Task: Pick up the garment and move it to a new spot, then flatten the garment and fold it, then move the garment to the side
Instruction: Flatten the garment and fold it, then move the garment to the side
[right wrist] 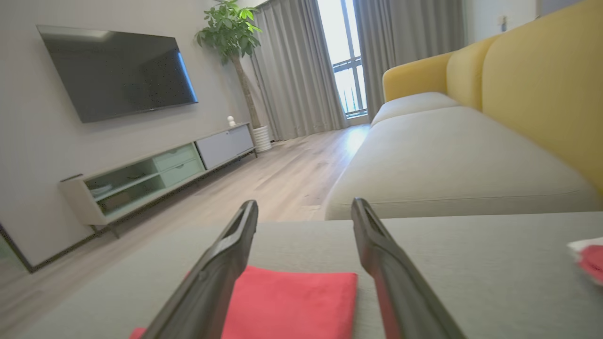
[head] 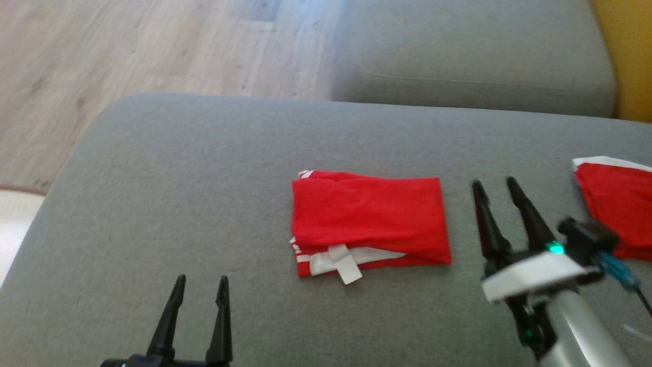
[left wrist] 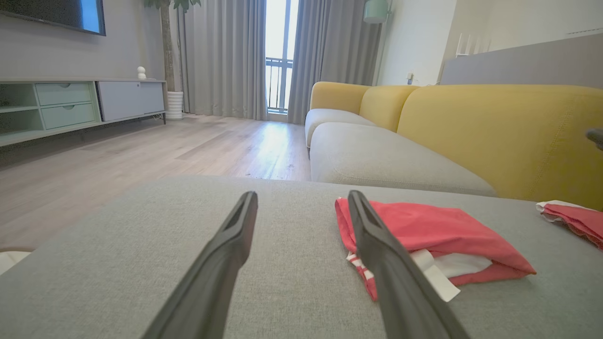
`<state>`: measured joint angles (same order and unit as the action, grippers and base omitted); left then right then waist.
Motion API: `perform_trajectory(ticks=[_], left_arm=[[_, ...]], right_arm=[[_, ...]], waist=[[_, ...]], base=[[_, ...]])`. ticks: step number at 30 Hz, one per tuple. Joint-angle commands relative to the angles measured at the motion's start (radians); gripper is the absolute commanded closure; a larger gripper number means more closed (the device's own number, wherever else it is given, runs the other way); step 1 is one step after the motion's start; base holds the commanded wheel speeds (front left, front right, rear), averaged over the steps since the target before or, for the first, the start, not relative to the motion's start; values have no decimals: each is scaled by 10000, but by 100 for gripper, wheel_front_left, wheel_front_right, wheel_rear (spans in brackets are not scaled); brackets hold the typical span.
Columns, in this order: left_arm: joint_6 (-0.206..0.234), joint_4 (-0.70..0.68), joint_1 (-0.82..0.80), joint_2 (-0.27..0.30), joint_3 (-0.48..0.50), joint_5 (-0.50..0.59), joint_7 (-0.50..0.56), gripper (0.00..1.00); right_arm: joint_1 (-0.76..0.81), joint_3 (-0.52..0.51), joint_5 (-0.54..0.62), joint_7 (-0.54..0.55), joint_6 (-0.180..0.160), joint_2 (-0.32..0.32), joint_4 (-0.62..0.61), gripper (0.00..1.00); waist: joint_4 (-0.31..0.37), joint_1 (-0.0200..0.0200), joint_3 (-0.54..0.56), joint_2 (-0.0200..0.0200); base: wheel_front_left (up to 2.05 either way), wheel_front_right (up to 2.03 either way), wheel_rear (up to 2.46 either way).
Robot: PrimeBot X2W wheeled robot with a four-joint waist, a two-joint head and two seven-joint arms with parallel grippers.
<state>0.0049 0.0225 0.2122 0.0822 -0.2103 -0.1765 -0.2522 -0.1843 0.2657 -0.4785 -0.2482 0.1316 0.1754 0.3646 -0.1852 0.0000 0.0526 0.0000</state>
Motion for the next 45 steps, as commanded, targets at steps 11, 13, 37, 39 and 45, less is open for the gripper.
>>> perform_trajectory(ticks=[11, 13, 37, 39, 45], left_arm=[[184, -394, 274, -167, 551, 181, -95, 0], [170, -376, 322, -172, 557, 200, -95, 0], [4, -311, 237, -185, 621, 501, -95, 0], [-20, -289, 179, -169, 635, 527, -95, 0], [-205, -283, -257, -146, 568, 641, -95, 0]], right_arm=[[3059, -1056, 2069, -134, -9, -581, -1740, 0], [3191, -1093, 2140, -134, -9, -703, -1774, 0], [2887, -1075, 1953, -135, -9, -1145, -1334, 0], [2643, -1006, 1948, -135, -9, -1161, -1070, 0], [1223, -639, 1311, 408, -9, -1184, -72, 0]], waist=[[540, 0, 471, 0], [583, 0, 507, 0], [593, 0, 60, 0], [560, 0, -133, 0], [389, 0, -1000, 0]], base=[[0, 0, 0], [0, 0, 0], [0, 0, 0], [0, 0, 0], [0, 0, 0]])
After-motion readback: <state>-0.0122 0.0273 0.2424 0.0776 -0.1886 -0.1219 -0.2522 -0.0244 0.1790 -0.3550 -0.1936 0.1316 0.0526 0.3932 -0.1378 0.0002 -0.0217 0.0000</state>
